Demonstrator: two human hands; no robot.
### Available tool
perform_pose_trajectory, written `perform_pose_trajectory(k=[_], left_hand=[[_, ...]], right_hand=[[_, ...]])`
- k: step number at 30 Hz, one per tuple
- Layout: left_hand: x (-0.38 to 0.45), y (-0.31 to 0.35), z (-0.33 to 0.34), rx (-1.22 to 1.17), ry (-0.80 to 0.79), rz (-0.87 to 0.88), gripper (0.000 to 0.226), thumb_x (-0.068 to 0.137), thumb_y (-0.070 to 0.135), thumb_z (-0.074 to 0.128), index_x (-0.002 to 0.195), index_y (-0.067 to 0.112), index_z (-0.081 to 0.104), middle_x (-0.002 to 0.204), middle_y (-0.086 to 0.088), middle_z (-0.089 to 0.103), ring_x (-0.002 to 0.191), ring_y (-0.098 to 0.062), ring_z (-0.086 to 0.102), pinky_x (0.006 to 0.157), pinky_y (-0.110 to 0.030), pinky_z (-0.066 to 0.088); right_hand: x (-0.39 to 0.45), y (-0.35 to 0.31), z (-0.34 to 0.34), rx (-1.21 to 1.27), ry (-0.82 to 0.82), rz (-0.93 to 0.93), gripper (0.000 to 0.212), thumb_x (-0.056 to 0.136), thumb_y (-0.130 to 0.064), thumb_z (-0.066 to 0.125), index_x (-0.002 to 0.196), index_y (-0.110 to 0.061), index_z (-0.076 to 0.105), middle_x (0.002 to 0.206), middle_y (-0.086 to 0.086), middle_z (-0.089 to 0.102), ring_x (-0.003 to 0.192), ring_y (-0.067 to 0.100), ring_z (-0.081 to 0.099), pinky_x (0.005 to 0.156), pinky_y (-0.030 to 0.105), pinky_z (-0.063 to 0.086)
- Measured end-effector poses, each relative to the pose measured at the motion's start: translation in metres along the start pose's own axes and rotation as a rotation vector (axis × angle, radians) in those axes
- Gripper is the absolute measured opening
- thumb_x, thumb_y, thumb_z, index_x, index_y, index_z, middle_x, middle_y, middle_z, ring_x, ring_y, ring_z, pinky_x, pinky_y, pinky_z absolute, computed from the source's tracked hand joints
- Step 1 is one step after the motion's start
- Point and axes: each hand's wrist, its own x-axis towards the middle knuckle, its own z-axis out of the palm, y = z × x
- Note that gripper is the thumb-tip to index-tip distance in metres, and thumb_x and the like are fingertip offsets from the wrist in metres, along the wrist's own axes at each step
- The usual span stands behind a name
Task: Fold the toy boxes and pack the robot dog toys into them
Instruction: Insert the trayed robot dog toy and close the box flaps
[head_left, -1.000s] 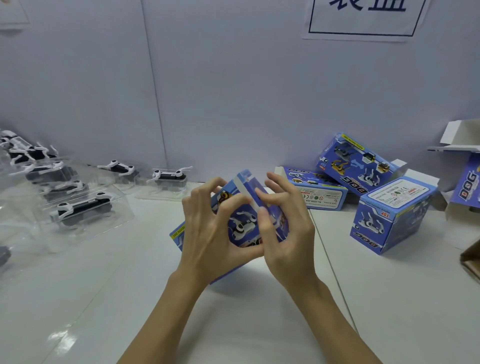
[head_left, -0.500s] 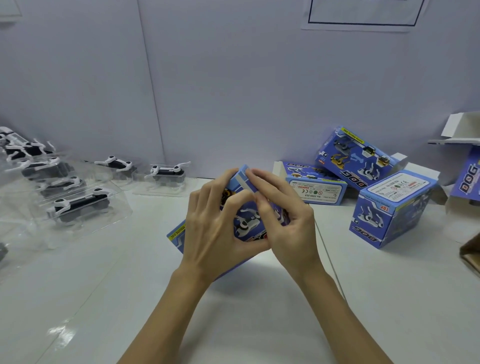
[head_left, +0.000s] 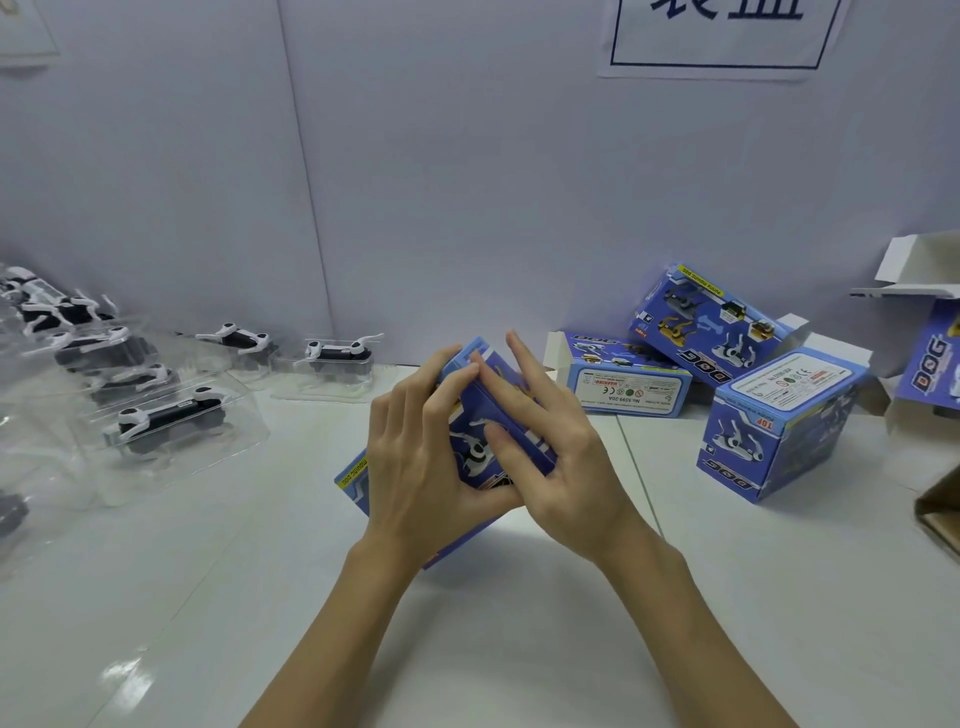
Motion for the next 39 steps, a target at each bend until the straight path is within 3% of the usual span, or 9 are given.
perform_pose_trajectory(k=[5, 8, 12, 20, 27, 30, 34, 36, 39], left_hand=[[0.0, -0.004, 0.001, 0.003, -0.02, -0.007, 0.09, 0.077, 0.066, 0.078, 0.145, 0.02, 0.042, 0.153, -0.006, 0.05, 0.129, -0.019, 0.055, 0.105, -0.035, 0.044], [0.004, -0.003, 0.004, 0.032, -0.05, -0.02, 0.09, 0.079, 0.071, 0.073, 0.146, 0.019, 0.042, 0.152, -0.006, 0.051, 0.127, -0.021, 0.056, 0.104, -0.038, 0.046], [0.006, -0.002, 0.007, 0.095, -0.034, -0.042, 0.089, 0.08, 0.075, 0.069, 0.145, 0.019, 0.042, 0.15, -0.007, 0.052, 0.123, -0.023, 0.058, 0.1, -0.036, 0.046], [0.008, 0.0, 0.007, 0.117, -0.045, -0.068, 0.094, 0.079, 0.078, 0.068, 0.146, 0.019, 0.04, 0.15, -0.008, 0.051, 0.127, -0.023, 0.054, 0.1, -0.04, 0.046], [0.008, 0.003, 0.012, 0.168, -0.047, -0.035, 0.091, 0.081, 0.077, 0.066, 0.145, 0.018, 0.042, 0.149, -0.01, 0.05, 0.123, -0.027, 0.056, 0.1, -0.037, 0.043], [0.007, 0.002, 0.013, 0.168, -0.036, -0.028, 0.086, 0.083, 0.075, 0.065, 0.146, 0.02, 0.044, 0.152, -0.012, 0.047, 0.129, -0.029, 0.052, 0.102, -0.042, 0.042], [-0.003, 0.0, 0.015, 0.257, -0.224, 0.002, 0.096, 0.079, 0.086, 0.06, 0.154, 0.027, 0.046, 0.161, -0.014, 0.036, 0.148, -0.034, 0.035, 0.11, -0.059, 0.031], [-0.009, -0.005, 0.014, 0.258, -0.371, -0.103, 0.102, 0.074, 0.092, 0.058, 0.155, 0.031, 0.046, 0.165, -0.011, 0.029, 0.153, -0.034, 0.028, 0.111, -0.062, 0.03], [-0.016, -0.019, 0.01, 0.018, -0.547, -0.403, 0.098, 0.069, 0.081, 0.075, 0.152, 0.044, 0.039, 0.167, 0.001, 0.02, 0.153, -0.006, 0.023, 0.108, -0.049, 0.044]], right_hand=[[0.0, 0.001, 0.001, 0.16, -0.003, 0.074, 0.051, 0.105, -0.024, 0.057, 0.154, -0.038, 0.047, 0.168, -0.019, 0.026, 0.15, 0.013, 0.035, 0.11, 0.043, 0.051], [-0.002, 0.005, 0.002, 0.262, 0.113, 0.124, 0.049, 0.102, -0.023, 0.064, 0.15, -0.031, 0.055, 0.163, -0.017, 0.038, 0.148, 0.009, 0.04, 0.095, 0.034, 0.061], [-0.002, 0.012, 0.002, 0.253, 0.203, 0.128, 0.049, 0.098, -0.027, 0.068, 0.146, -0.03, 0.059, 0.16, -0.017, 0.042, 0.143, 0.003, 0.044, 0.084, 0.025, 0.062], [-0.002, 0.017, 0.006, 0.299, 0.178, 0.17, 0.045, 0.102, -0.027, 0.063, 0.147, -0.029, 0.059, 0.162, -0.016, 0.04, 0.148, 0.008, 0.039, 0.092, 0.044, 0.062], [-0.002, 0.016, 0.001, 0.291, 0.197, 0.164, 0.042, 0.102, -0.021, 0.06, 0.144, -0.023, 0.062, 0.161, -0.014, 0.044, 0.146, 0.016, 0.042, 0.09, 0.043, 0.063], [-0.002, 0.02, 0.008, 0.296, 0.231, 0.153, 0.041, 0.103, -0.024, 0.06, 0.144, -0.028, 0.061, 0.159, -0.019, 0.045, 0.146, 0.009, 0.041, 0.092, 0.034, 0.062], [0.001, 0.035, 0.009, 0.409, 0.453, 0.354, 0.037, 0.101, -0.029, 0.063, 0.138, -0.027, 0.068, 0.148, -0.017, 0.058, 0.134, -0.002, 0.054, 0.08, 0.021, 0.061], [0.001, 0.05, 0.001, 0.317, 0.595, 0.49, 0.031, 0.102, -0.027, 0.066, 0.132, -0.025, 0.072, 0.134, -0.013, 0.069, 0.124, 0.0, 0.062, 0.083, 0.012, 0.055], [-0.005, 0.071, -0.013, 0.241, 0.691, 0.667, 0.031, 0.101, -0.032, 0.066, 0.129, -0.022, 0.073, 0.118, -0.015, 0.074, 0.102, 0.0, 0.069, 0.075, 0.003, 0.047]])
